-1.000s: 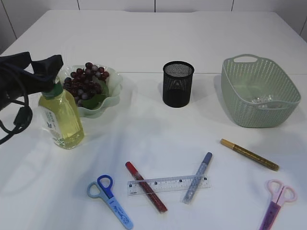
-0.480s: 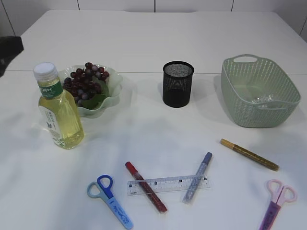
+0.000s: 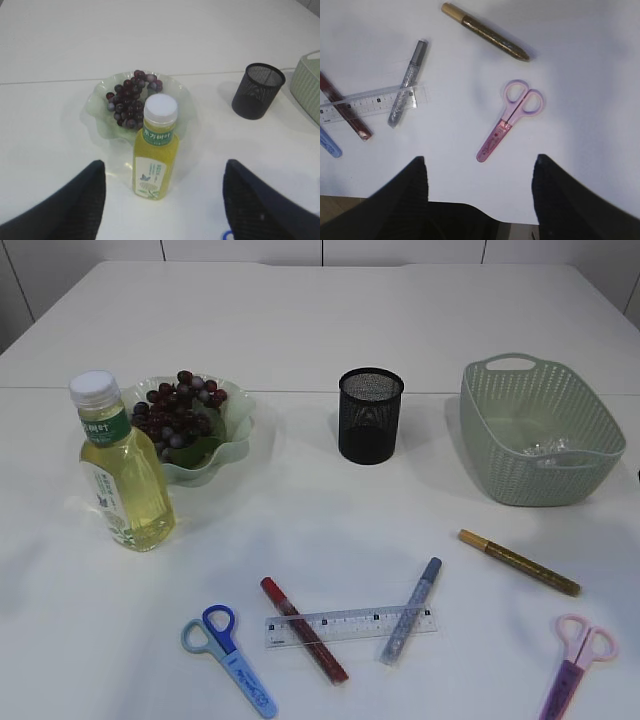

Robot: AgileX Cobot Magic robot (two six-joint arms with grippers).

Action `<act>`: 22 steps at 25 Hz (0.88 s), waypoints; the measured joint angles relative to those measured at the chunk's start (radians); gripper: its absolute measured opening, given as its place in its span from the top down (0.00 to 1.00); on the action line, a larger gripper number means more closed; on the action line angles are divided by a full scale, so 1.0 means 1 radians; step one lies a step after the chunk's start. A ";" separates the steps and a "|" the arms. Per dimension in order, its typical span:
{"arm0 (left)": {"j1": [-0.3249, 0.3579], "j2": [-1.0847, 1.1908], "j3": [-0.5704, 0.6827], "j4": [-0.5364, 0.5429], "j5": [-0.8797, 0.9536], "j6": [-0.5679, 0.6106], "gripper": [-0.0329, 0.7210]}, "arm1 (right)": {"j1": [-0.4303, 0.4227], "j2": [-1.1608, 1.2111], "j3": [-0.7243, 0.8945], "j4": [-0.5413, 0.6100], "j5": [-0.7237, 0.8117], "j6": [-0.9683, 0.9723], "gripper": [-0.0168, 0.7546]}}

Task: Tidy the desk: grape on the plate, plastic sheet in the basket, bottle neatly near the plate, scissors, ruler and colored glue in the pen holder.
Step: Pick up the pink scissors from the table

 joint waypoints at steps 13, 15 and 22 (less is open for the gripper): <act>0.000 -0.013 -0.254 0.000 0.426 0.000 0.25 | 0.000 -0.238 0.228 -0.107 0.000 0.284 0.32; 0.000 -0.015 -0.259 0.000 0.462 0.000 0.25 | 0.000 -0.257 0.264 -0.183 0.000 0.357 0.32; -0.008 -0.015 -0.259 0.000 0.500 0.000 0.28 | 0.000 -0.259 0.300 -0.207 0.000 0.407 0.32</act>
